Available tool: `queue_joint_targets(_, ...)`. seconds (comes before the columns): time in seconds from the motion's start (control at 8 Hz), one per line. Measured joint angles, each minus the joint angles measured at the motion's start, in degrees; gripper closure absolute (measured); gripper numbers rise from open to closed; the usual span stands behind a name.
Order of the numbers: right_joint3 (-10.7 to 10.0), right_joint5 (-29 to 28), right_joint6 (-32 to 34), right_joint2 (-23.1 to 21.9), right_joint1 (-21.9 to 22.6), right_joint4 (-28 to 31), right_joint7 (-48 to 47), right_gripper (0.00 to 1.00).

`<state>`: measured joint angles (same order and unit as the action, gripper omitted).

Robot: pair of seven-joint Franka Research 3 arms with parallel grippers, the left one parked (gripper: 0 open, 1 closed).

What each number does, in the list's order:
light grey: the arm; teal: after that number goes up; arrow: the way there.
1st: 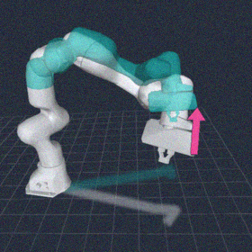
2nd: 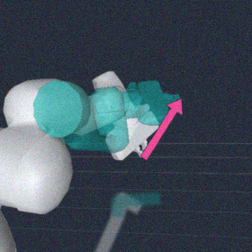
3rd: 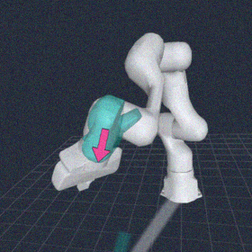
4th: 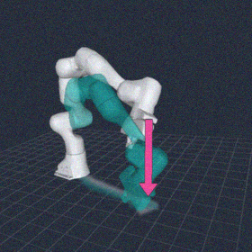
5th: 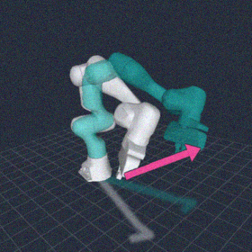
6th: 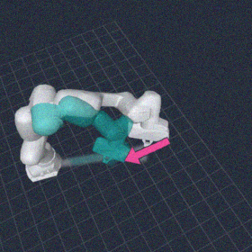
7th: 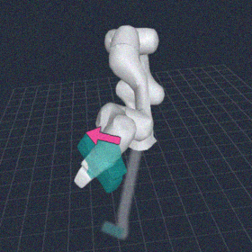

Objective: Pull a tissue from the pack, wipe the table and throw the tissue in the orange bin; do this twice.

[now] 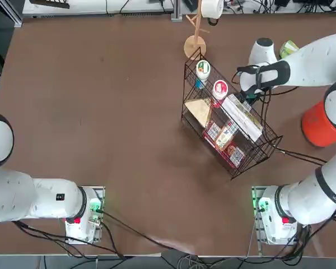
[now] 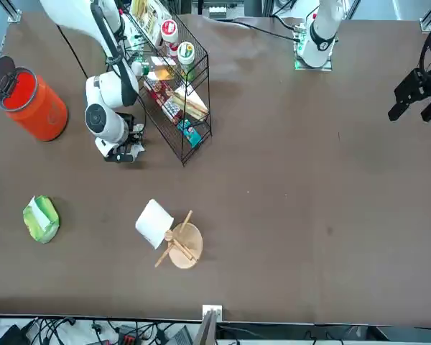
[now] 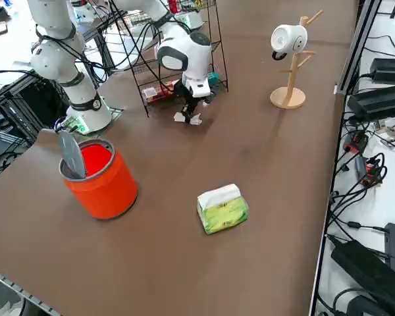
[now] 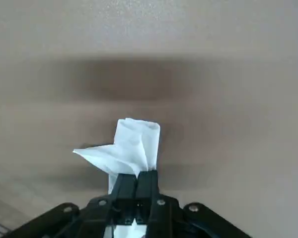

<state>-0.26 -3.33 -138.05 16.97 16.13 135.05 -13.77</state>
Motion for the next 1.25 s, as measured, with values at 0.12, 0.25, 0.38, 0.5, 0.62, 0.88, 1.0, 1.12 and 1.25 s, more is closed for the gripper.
queue_joint_targets(0.12, 0.0, 0.0, 0.0, 0.0, 0.0, 0.0, -0.01, 0.99)
queue_joint_targets(0.25, 0.0, 0.01, -0.01, 0.0, 0.01, 0.0, -0.01, 0.99)
queue_joint_targets(0.38, 0.01, 0.02, -0.09, 0.02, 0.02, -0.09, -0.57, 0.99)
queue_joint_targets(0.5, 0.13, 0.06, -0.71, 0.2, 0.18, -0.55, -2.25, 0.99)
queue_joint_targets(0.62, 0.25, 0.09, -1.08, 0.56, 0.65, -1.45, -4.02, 0.99)
queue_joint_targets(0.88, 0.35, 0.09, -1.25, 1.03, 1.67, -2.87, -6.51, 0.99)
queue_joint_targets(1.0, 0.36, 0.09, -1.26, 1.23, 2.07, -3.7, -7.77, 0.99)
queue_joint_targets(1.12, 0.43, 0.09, -1.26, 1.34, 2.5, -4.29, -8.76, 0.99)
queue_joint_targets(1.25, 0.44, 0.09, -1.22, 1.38, 2.77, -4.42, -8.94, 0.99)
